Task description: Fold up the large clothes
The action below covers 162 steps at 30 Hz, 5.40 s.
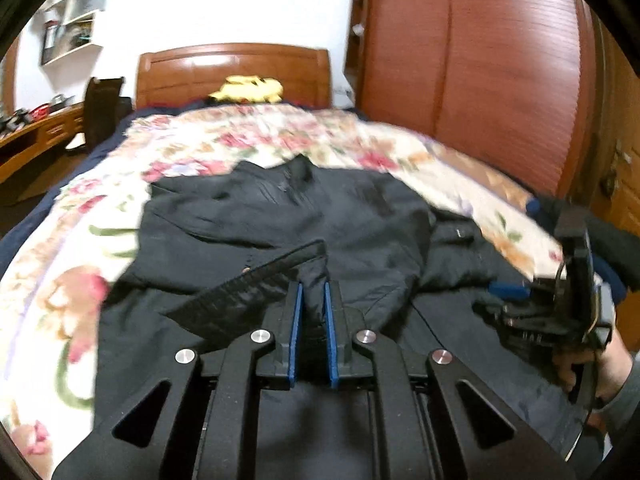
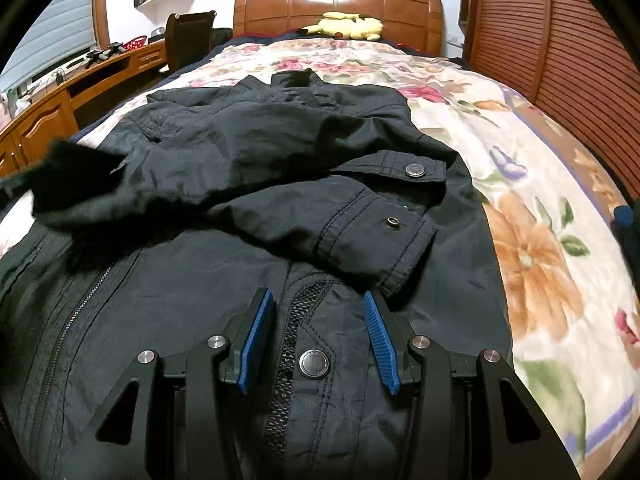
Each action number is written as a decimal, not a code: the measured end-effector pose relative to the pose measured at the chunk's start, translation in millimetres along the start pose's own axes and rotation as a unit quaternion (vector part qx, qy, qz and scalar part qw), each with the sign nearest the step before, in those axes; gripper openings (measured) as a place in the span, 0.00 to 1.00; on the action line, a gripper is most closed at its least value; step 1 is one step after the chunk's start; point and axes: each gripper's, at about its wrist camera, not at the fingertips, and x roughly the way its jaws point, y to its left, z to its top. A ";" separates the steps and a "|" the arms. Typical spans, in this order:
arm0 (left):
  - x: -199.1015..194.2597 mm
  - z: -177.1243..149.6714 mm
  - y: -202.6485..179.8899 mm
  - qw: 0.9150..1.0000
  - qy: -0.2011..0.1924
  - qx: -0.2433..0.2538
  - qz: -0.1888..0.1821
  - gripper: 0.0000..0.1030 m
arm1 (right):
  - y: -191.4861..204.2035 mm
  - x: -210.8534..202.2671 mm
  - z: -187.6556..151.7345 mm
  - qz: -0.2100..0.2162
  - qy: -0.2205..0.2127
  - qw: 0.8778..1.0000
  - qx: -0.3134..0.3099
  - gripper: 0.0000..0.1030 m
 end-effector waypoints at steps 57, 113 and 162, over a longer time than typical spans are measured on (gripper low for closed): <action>-136.1 -109.4 55.5 0.995 0.044 -0.017 0.085 0.77 | -48.3 -149.5 -82.2 -0.029 -0.016 0.999 0.015 0.48; -254.0 -93.2 31.6 0.996 -0.078 -0.009 0.028 0.05 | -39.3 -249.4 -98.8 0.029 -0.131 0.991 -0.022 0.12; -188.9 -57.6 76.3 0.996 -0.064 -0.016 0.063 0.05 | -36.5 -178.2 -117.8 0.043 -0.137 0.987 -0.067 0.12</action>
